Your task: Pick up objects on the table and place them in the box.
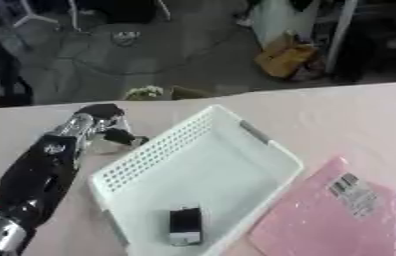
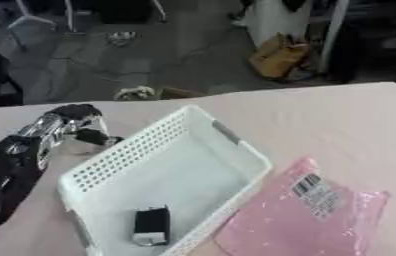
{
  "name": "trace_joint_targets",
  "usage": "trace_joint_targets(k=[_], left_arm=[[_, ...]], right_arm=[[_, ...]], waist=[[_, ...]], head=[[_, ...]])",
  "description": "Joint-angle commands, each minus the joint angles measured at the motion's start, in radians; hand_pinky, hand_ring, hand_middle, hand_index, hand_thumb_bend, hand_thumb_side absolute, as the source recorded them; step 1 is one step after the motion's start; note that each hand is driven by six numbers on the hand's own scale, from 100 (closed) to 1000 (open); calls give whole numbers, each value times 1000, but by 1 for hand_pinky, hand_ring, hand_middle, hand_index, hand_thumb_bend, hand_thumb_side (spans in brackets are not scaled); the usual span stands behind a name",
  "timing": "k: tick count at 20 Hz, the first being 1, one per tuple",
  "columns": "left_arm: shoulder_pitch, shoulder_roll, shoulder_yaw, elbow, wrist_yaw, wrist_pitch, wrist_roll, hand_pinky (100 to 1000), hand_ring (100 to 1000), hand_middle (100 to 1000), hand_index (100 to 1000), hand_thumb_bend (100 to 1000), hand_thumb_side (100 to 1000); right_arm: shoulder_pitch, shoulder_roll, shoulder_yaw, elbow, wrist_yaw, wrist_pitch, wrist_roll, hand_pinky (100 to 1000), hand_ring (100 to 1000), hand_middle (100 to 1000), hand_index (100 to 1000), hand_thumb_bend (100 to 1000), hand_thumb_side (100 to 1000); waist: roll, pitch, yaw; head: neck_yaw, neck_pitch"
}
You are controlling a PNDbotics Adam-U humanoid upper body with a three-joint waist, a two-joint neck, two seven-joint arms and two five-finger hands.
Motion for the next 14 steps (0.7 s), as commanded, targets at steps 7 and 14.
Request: trace_joint_targets(k=[7,14], left_arm=[[-5,40,21,4,16,10,52,1000,1000,991,1000,892,908],[-3,38,26,13,32,18,57,732,833,822,950,872,875]], right_arm=[[-5,-11,-6,-20,12,2,-8,793,844,755,731,100,1000],[-6,-10,-6,-20,8,2,-11,794,844,755,728,100,1000]], waist=[[-10,4,4],[-11,3,7]], head=[[2,-14],[2,-13]])
